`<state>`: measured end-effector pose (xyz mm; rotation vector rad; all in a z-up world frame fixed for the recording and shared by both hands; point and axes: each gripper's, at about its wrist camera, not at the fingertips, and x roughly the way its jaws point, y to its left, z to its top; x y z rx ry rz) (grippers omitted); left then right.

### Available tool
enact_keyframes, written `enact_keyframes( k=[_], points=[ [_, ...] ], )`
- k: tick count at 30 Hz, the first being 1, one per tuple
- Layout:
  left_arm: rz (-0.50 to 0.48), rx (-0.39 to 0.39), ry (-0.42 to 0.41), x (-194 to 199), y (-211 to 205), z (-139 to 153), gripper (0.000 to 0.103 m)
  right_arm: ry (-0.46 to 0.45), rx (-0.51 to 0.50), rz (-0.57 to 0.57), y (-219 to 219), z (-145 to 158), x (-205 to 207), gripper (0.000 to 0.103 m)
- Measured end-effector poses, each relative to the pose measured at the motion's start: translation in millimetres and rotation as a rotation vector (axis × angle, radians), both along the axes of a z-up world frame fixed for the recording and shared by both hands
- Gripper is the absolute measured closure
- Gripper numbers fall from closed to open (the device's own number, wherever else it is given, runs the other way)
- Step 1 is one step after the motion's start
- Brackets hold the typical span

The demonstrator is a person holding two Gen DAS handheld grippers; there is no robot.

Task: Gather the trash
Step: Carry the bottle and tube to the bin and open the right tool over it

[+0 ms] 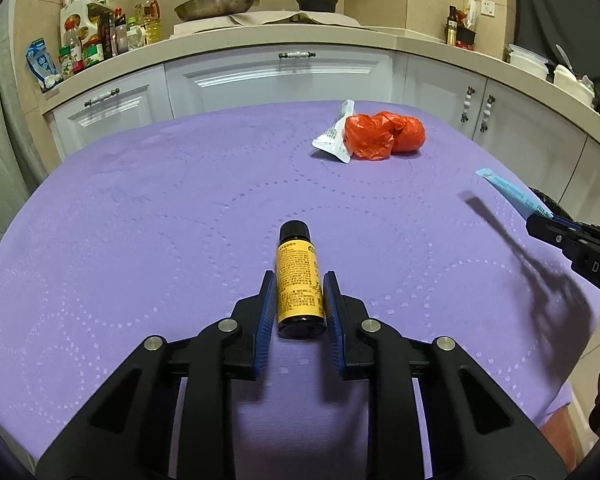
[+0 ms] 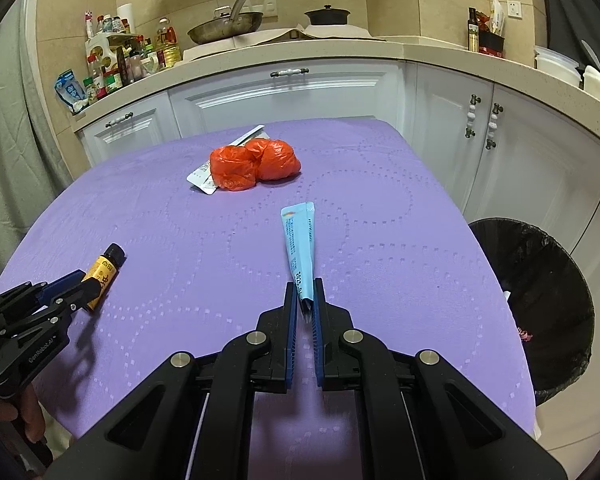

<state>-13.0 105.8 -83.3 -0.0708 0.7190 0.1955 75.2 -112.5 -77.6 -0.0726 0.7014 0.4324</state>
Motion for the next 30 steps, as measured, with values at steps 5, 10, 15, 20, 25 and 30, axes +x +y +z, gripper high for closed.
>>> enact_keyframes(
  k=[5, 10, 15, 20, 25, 30],
  points=[
    [0.013, 0.008, -0.025, -3, 5, 10, 0.08, -0.015, 0.002, -0.007, 0, 3, -2, 0.095],
    [0.0, 0.001, -0.063, -2, 4, 28, 0.08, -0.027, 0.01, -0.026, -8, 8, -2, 0.095],
    [-0.062, -0.006, -0.098, 11, -15, 45, 0.08, -0.048, 0.019, -0.075, -28, 17, 2, 0.095],
    [-0.158, -0.021, -0.13, 32, -50, 60, 0.08, -0.068, 0.029, -0.155, -60, 24, 7, 0.095],
    [-0.243, -0.016, -0.153, 54, -89, 68, 0.081, -0.085, 0.036, -0.246, -98, 30, 10, 0.095],
    [-0.32, -0.021, -0.163, 76, -131, 72, 0.081, -0.108, 0.029, -0.341, -136, 35, 11, 0.095]
  ],
)
